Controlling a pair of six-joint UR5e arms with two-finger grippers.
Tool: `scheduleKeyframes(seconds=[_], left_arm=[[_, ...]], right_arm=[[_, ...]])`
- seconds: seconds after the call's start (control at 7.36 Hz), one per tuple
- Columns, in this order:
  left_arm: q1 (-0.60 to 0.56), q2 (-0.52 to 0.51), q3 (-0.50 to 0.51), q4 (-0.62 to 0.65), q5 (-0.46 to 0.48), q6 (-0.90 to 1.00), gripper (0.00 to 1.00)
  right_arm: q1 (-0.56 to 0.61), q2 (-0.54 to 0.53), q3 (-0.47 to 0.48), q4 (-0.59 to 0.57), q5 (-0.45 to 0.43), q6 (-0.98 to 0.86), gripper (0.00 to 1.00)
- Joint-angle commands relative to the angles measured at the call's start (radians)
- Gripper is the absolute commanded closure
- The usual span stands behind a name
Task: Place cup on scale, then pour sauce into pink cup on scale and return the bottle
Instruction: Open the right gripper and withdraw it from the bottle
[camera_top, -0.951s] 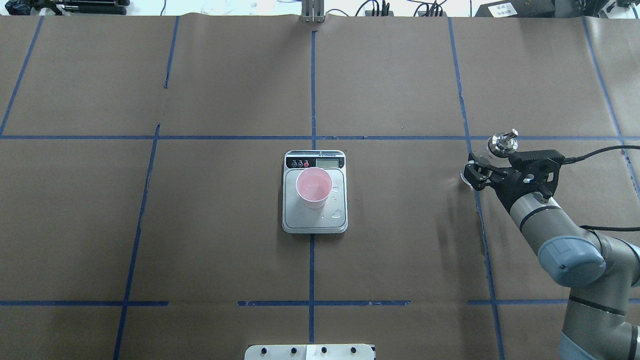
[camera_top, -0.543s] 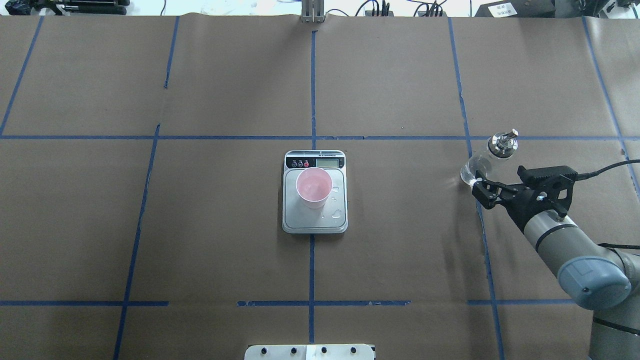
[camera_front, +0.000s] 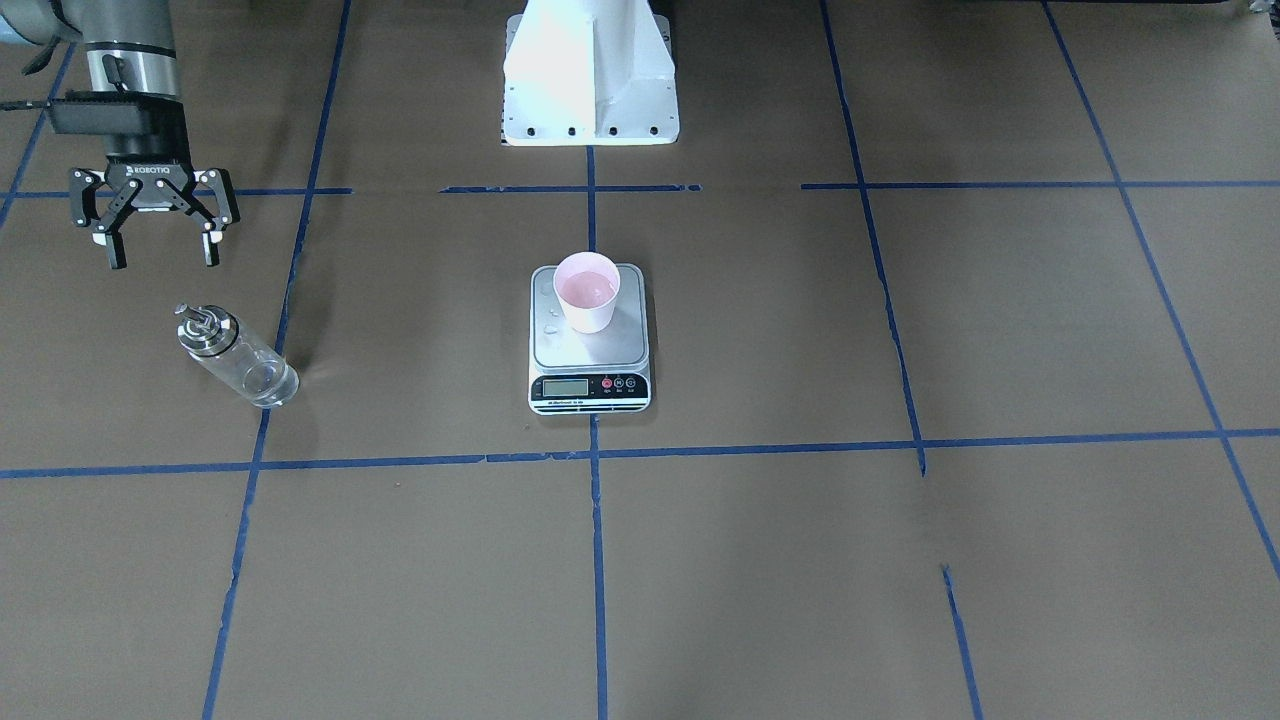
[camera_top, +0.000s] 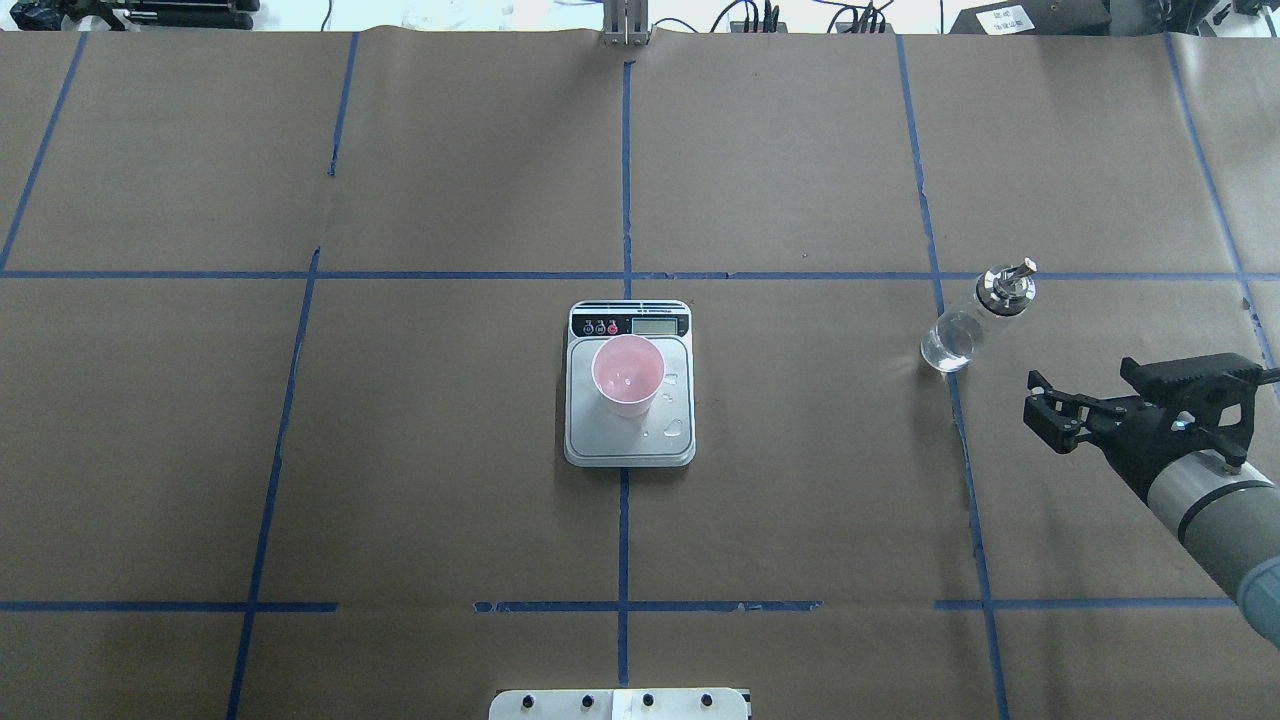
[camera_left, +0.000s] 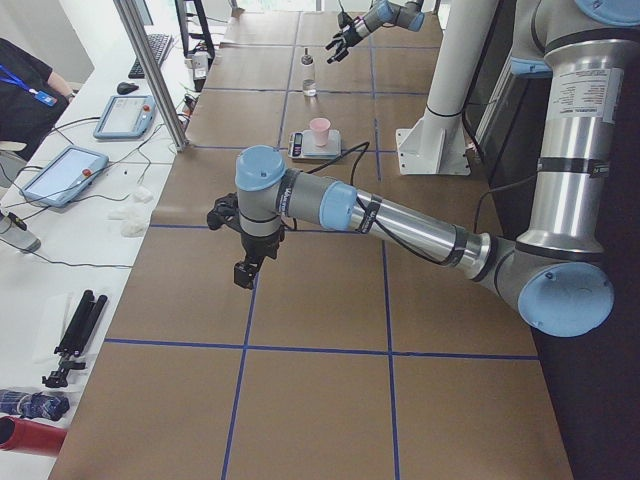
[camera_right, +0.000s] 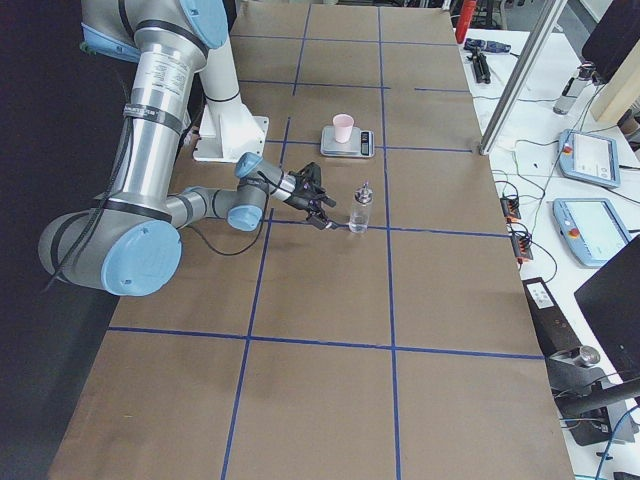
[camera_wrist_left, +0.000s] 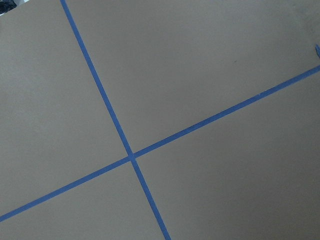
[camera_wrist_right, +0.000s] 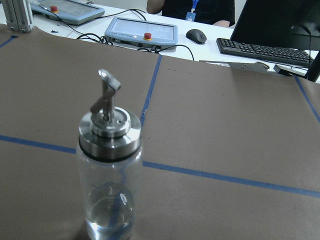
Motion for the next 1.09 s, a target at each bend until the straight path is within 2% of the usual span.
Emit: scheduleKeyframes(seconds=[0.0, 0.14, 0.27, 0.41, 0.54, 0.68, 0.82, 0.95], left_arm=[[-0.001, 0.001, 0.000, 0.000, 0.002, 0.001, 0.00], [-0.001, 0.016, 0.000, -0.003, -0.001, 0.001, 0.00], [-0.001, 0.016, 0.000, -0.003, -0.001, 0.003, 0.00], [-0.001, 0.016, -0.011, -0.002, -0.001, 0.001, 0.00], [-0.001, 0.016, -0.019, -0.002, -0.001, 0.001, 0.00], [-0.001, 0.016, -0.023, -0.002, -0.001, 0.001, 0.00], [-0.001, 0.016, -0.023, 0.000, -0.001, 0.001, 0.00], [-0.001, 0.016, -0.023, 0.000, -0.001, 0.001, 0.00]], right_arm=[[0.005, -0.016, 0.275, -0.385, 0.041, 0.000, 0.00], [0.052, -0.001, 0.363, -0.519, 0.118, -0.005, 0.00], [0.168, 0.052, 0.397, -0.604, 0.252, -0.050, 0.00], [0.315, 0.162, 0.388, -0.681, 0.425, -0.231, 0.00], [0.468, 0.245, 0.347, -0.733, 0.579, -0.399, 0.00], [0.649, 0.337, 0.249, -0.757, 0.774, -0.566, 0.00], [0.825, 0.376, 0.135, -0.751, 0.977, -0.748, 0.00], [0.968, 0.416, 0.024, -0.757, 1.140, -0.932, 0.00]])
